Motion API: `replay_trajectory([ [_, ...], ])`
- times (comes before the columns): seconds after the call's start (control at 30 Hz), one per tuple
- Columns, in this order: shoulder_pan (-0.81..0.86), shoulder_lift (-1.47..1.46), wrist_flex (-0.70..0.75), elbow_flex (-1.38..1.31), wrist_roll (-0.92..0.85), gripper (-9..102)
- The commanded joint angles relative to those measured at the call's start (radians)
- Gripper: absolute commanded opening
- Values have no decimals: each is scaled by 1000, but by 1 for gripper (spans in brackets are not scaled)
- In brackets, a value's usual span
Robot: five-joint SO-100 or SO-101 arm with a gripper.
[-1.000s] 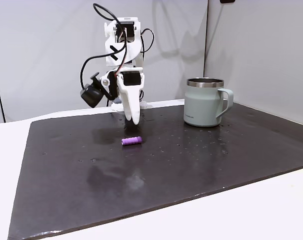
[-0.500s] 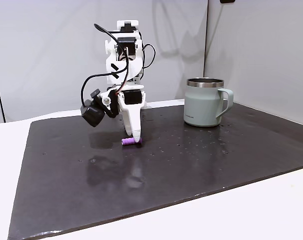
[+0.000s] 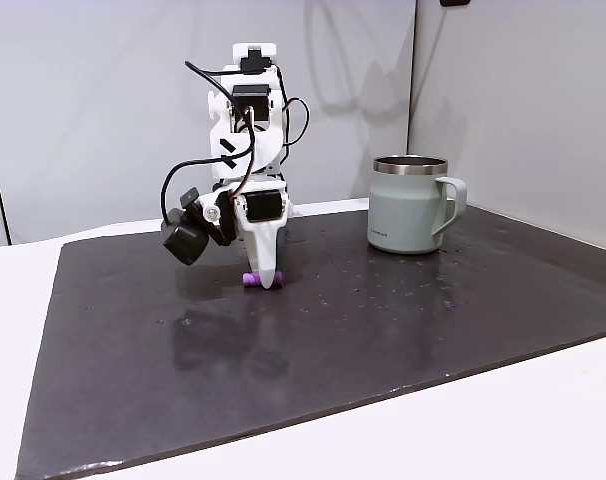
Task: Grasp a pengrip and put it in the cup.
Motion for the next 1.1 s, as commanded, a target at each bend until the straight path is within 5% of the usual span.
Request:
replay_trajectory([
  [0.0, 15, 0, -31, -48, -9, 3],
  [0.4, 44, 95, 84, -186, -15, 0],
  [1.07, 0, 709, 238, -158, -12, 0],
])
